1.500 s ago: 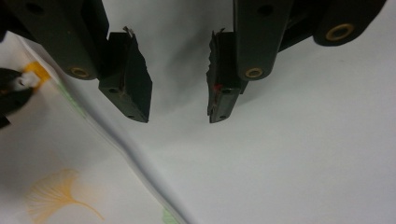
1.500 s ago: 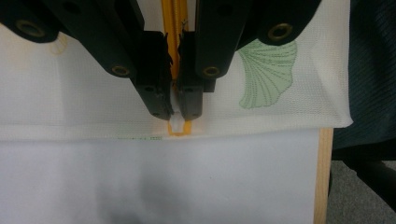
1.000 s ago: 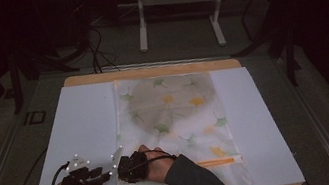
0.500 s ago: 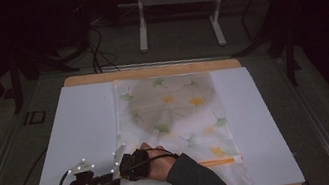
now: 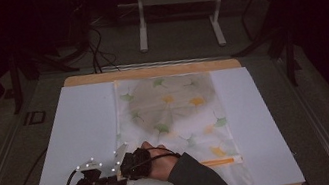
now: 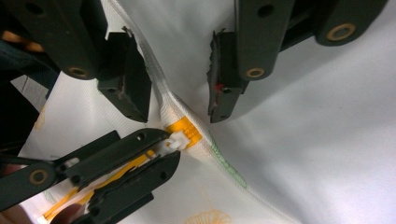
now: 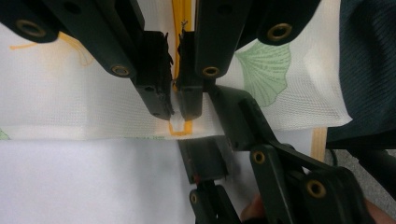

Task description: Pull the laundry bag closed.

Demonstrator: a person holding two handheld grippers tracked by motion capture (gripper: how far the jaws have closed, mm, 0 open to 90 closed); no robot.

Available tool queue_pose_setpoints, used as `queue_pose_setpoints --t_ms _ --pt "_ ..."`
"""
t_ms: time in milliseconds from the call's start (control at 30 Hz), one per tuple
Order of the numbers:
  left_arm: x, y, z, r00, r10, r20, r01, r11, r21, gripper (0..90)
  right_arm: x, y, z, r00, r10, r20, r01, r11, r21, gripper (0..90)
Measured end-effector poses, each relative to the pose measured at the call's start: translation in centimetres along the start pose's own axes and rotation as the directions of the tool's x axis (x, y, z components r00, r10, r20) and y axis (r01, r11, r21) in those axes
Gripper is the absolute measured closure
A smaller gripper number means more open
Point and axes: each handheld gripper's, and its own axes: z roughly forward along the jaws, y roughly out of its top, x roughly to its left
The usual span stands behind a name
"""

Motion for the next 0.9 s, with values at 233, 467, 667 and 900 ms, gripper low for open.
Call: queue_pose_setpoints --t_ms 233,467,667,900 --pt "0.15 0.14 0.24 0.9992 -0.005 0.039 0.004 0.9999 0.012 66.0 0.04 -0.10 -0.47 1.0000 -0.007 0.002 0.007 1.000 -0.004 84.5" --pt "0.27 0.37 0.68 0.9979 -0.015 0.063 0.014 0.9996 0.023 68.8 0.13 0.09 -0.66 0.9998 -0.019 0.002 0.019 1.000 -0.007 84.5" --pt "0.20 0.43 0.88 0.9974 -0.010 0.072 0.007 0.9990 0.043 82.9 0.15 -0.06 -0.50 0.9996 -0.027 -0.001 0.027 1.000 0.003 84.6" --pt "0.24 0.39 0.92 0.9967 -0.014 0.080 0.010 0.9992 0.040 88.2 0.14 -0.47 -0.47 0.9998 -0.020 -0.006 0.020 1.000 0.003 84.6"
